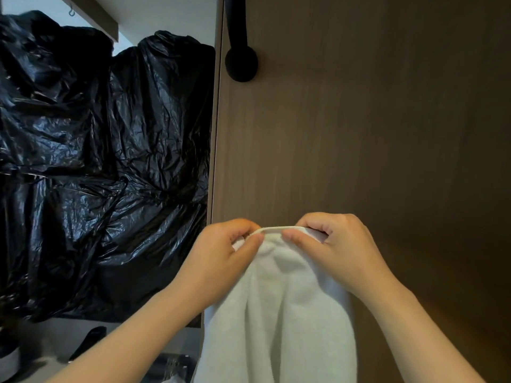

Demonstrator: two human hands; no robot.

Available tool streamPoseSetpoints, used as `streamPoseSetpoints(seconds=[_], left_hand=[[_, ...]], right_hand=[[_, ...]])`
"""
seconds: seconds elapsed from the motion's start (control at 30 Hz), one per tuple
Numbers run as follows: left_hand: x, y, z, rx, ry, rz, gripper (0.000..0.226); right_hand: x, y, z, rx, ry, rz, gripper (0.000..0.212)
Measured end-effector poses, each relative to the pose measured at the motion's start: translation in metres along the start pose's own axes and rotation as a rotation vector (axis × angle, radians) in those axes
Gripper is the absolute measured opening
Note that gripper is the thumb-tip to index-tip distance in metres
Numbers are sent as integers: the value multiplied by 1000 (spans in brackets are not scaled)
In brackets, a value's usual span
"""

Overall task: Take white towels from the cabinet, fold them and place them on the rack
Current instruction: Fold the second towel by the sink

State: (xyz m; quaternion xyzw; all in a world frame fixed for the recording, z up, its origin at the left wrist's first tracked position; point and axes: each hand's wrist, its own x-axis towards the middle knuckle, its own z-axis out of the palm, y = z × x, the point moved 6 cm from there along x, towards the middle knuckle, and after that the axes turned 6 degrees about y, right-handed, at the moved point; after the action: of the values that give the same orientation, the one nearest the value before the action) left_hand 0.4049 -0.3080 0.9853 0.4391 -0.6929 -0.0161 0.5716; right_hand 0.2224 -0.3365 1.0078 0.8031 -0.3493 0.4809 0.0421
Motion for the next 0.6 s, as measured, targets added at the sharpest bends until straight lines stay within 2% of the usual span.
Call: streamPoseSetpoints(seconds=[0.13,0.27,0.5,0.6], left_hand=[[5,-15,-14,47,101,-36,20],[6,-24,-17,100,127,-50,25],[14,-32,-23,133,163,-44,25],[17,-36,-26,135,187,-48,25]], right_hand=[[-9,23,-7,-56,-18,100,31],[-20,35,-13,-160,-31,109,31],[-34,50,-17,-219,5,181,43],[-35,51,-21,-241,43,180,35]])
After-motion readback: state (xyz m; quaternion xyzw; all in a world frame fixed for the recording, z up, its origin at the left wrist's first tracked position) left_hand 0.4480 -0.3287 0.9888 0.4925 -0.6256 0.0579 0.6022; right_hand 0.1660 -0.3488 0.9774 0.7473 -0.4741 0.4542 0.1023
